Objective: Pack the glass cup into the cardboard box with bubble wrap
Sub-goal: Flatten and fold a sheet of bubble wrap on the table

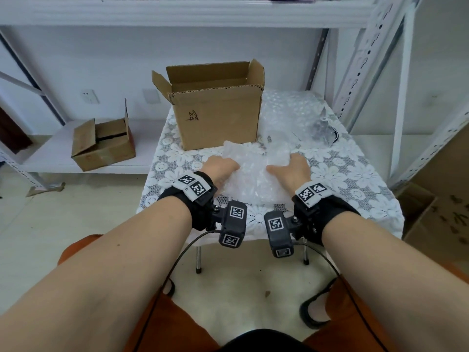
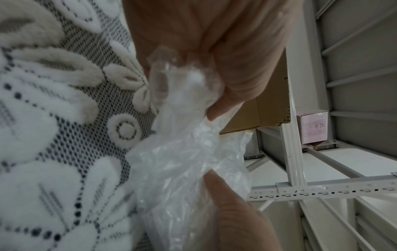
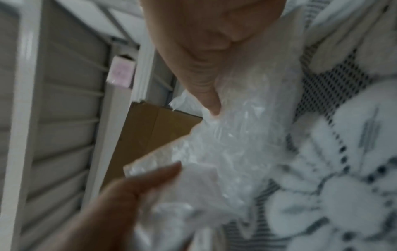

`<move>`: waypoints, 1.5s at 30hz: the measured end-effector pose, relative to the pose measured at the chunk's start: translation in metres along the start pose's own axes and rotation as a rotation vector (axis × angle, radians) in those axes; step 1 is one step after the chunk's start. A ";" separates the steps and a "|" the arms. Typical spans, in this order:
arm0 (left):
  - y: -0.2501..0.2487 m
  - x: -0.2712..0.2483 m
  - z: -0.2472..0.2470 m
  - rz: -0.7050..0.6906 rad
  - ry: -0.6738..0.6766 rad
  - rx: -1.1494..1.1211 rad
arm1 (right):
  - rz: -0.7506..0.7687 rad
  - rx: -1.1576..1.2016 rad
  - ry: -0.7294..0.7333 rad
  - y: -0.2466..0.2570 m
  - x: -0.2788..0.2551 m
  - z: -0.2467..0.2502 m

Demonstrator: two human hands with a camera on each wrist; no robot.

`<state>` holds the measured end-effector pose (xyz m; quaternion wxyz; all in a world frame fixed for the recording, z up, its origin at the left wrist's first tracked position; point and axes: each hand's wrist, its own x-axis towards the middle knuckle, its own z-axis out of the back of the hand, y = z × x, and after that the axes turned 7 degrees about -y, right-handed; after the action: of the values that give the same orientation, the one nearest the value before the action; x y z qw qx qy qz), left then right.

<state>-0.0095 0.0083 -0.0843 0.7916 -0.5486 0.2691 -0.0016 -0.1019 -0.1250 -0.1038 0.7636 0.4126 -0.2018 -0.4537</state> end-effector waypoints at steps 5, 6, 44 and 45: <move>-0.001 -0.006 -0.008 0.011 0.134 -0.073 | 0.392 -0.366 -0.215 0.004 -0.009 -0.001; -0.001 -0.005 -0.010 0.015 0.165 -0.096 | 0.444 -0.403 -0.234 0.004 -0.010 -0.003; 0.007 0.004 -0.015 0.082 0.413 -0.486 | 0.812 -0.581 -0.124 0.018 -0.025 -0.025; 0.006 0.004 -0.013 0.099 0.385 -0.539 | 0.840 -0.543 -0.103 0.018 -0.025 -0.026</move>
<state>-0.0136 -0.0023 -0.0942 0.5516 -0.7141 0.4310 0.0044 -0.0873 -0.0876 -0.1022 0.9492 0.0591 -0.2625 -0.1631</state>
